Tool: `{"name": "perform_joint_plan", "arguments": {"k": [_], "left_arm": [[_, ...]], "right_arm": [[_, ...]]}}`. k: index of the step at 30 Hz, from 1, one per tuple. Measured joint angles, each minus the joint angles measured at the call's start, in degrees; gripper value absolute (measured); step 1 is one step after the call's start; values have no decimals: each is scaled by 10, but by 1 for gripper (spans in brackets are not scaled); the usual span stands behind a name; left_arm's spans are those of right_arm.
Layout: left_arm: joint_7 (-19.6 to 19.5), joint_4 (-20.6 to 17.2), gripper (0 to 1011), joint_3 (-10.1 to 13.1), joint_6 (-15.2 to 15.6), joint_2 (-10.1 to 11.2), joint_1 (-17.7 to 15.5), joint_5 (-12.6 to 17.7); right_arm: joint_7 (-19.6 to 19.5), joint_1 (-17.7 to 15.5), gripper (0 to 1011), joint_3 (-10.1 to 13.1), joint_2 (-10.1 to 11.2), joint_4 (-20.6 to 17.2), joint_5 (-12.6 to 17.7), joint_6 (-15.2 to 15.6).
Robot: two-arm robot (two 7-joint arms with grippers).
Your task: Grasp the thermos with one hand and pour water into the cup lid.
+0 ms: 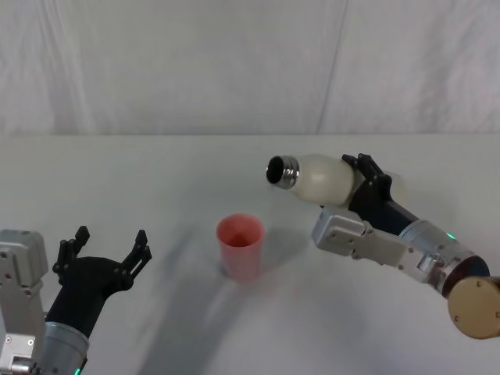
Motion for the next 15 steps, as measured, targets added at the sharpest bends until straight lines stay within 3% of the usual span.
{"name": "perform_joint_plan", "arguments": {"k": [9,15], "left_arm": [[0,0,1001,0,0,0,0,0],[0,0,1001,0,0,0,0,0]], "right_arm": [[-16,8,950,-18,-4,13,-36,-3],[-24,11,950,-27,-6,16,-62,11]]}}
